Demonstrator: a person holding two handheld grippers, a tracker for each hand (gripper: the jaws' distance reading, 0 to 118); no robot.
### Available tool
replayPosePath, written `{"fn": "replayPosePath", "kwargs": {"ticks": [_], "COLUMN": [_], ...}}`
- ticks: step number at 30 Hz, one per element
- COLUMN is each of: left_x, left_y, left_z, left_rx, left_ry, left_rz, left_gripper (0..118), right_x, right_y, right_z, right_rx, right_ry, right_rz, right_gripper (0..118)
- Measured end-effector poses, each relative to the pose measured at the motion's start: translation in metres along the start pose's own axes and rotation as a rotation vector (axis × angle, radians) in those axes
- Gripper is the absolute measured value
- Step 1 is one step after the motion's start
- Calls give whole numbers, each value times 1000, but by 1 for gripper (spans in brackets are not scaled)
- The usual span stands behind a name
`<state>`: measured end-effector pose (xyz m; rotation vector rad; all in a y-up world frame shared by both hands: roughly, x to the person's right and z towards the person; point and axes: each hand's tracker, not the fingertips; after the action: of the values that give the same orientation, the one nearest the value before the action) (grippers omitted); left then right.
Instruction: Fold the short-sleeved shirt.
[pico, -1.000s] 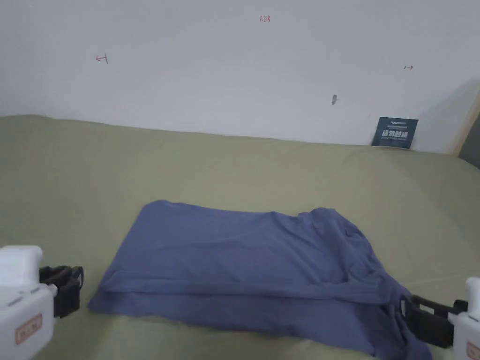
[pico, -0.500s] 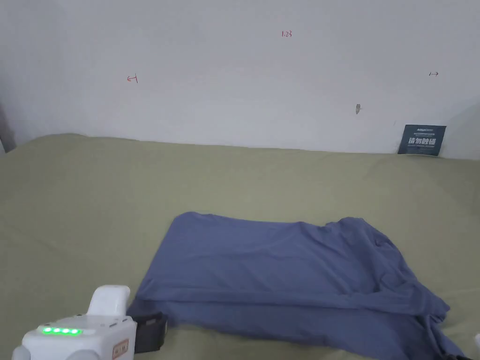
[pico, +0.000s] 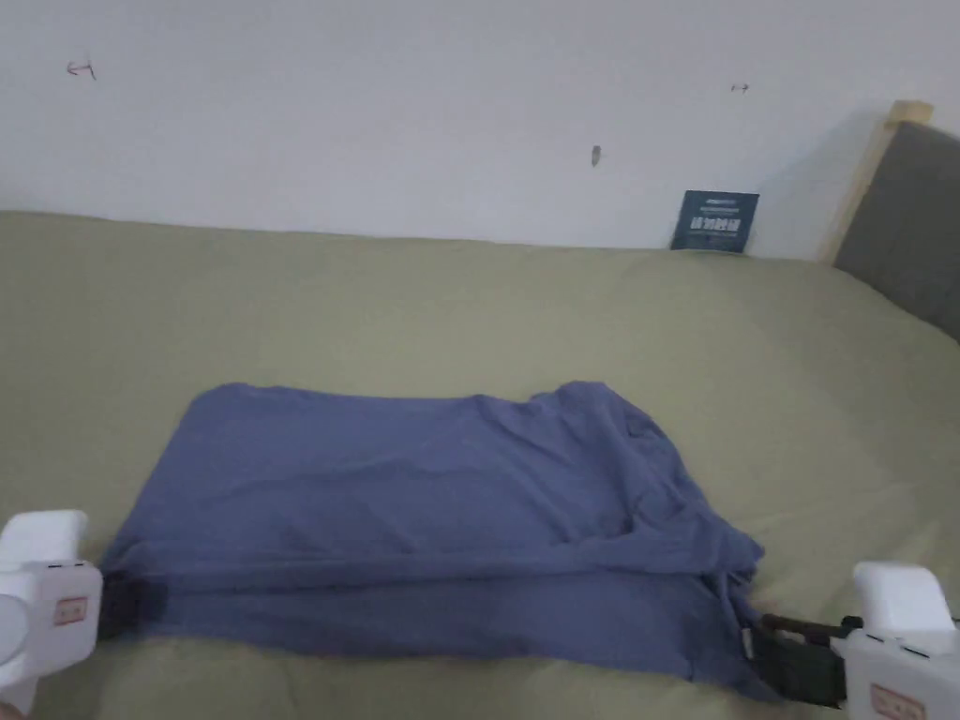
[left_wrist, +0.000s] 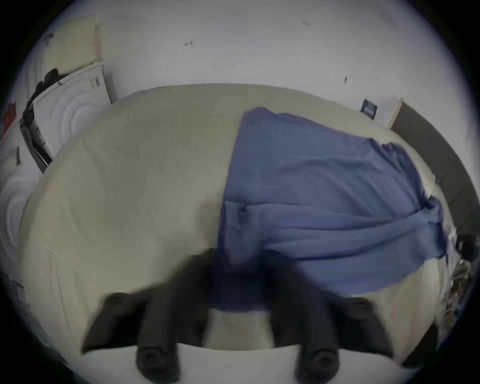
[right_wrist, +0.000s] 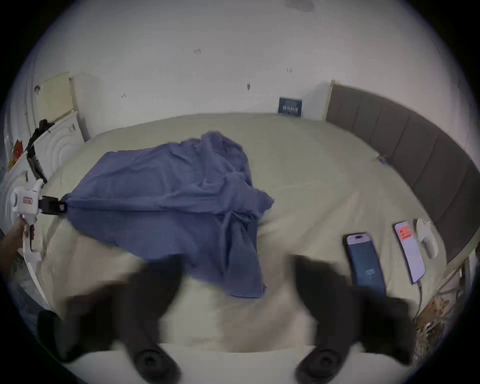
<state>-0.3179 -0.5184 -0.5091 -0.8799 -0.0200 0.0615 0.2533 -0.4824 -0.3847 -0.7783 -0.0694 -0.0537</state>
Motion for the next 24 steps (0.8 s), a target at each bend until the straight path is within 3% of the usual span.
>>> {"fn": "replayPosePath", "kwargs": {"ticks": [2,4,8,9,10,11,12,13,15,24], "left_x": [-2,7,5,0,-3,-5,-4,-4,-1,-4], "left_y": [-1,-2,-2,1,0,1,1,4,6,-3], "left_z": [13,13,25,28,32,34,36,37,42,104], "left_rx": [3,-16,10,27,39,32,27,24,4,68], "left_ry": [-158,-79,-105,-121,-141,-160,-152,-135,-133,-186], "left_rz": [40,-5,28,66,89,95,86,77,58,31], "left_gripper": [9,9,8,8,8,8,8,8,7,7], "right_x": [8,9,8,7,8,8,5,-1,-7,1], "right_y": [-2,0,2,5,6,6,10,13,16,39], "right_z": [-18,-41,-73,-75,-74,-74,-69,-65,-58,10], "right_rx": [-55,-102,-135,-138,-156,-171,-148,-139,-136,-33], "right_ry": [-16,-32,-17,-15,4,70,95,5,8,79], "right_rz": [-66,-86,-83,-91,-102,-130,-136,-69,9,27], "right_gripper": [112,112,108,81,42,10,7,7,7,7]}}
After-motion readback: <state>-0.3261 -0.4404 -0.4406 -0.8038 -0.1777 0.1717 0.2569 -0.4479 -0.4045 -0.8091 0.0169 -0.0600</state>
